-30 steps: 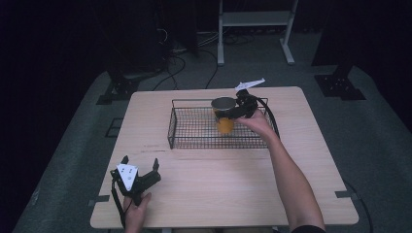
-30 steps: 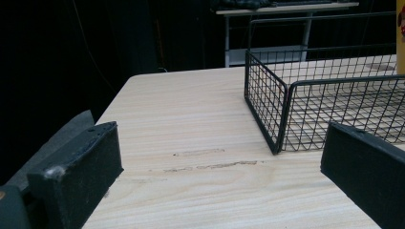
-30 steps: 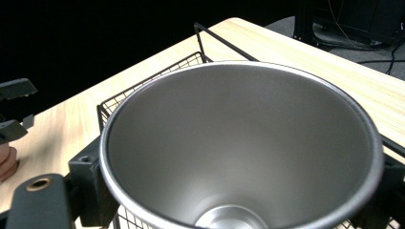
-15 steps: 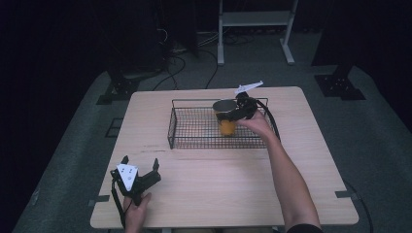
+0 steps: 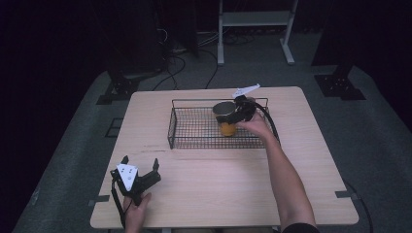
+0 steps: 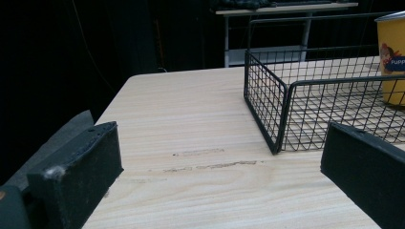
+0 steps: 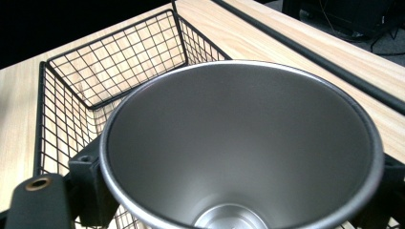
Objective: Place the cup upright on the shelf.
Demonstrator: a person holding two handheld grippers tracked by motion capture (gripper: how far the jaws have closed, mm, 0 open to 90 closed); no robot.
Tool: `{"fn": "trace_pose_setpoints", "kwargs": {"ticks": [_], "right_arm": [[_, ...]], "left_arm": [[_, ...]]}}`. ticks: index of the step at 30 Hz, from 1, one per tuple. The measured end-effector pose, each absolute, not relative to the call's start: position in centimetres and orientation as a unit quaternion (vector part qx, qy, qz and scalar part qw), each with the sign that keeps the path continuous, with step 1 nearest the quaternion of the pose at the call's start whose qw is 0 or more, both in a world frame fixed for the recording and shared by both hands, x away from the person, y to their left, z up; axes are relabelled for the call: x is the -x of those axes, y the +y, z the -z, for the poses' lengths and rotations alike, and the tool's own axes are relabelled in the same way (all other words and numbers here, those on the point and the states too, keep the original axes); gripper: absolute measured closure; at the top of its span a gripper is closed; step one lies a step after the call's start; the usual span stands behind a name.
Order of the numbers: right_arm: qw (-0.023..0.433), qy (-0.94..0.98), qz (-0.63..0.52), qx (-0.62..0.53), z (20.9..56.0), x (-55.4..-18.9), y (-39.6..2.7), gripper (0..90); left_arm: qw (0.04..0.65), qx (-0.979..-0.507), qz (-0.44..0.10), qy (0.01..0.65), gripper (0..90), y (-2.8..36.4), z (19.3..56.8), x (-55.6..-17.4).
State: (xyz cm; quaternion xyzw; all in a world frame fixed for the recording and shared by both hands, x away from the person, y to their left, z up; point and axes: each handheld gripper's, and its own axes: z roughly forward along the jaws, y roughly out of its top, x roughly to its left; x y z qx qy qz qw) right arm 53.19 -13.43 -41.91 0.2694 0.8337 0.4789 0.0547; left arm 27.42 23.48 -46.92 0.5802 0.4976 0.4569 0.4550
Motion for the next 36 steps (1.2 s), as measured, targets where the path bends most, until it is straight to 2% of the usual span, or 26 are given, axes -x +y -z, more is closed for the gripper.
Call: {"fn": "trace_pose_setpoints", "kwargs": {"ticks": [10,26,36], "right_arm": [[0.073,0.841,-0.468,-0.261,41.9,-53.0,-13.1,11.7],[0.076,0.844,-0.464,-0.258,41.7,-52.4,-13.2,3.0],[0.080,0.846,-0.462,-0.254,41.6,-52.1,-13.3,1.0]], "left_arm": [[0.454,-0.581,-0.457,0.497,0.0,23.5,46.9,-27.4],[0.454,-0.581,-0.457,0.497,0.0,23.5,46.9,-27.4],[0.454,-0.582,-0.457,0.496,0.0,23.4,46.9,-27.4]]}}
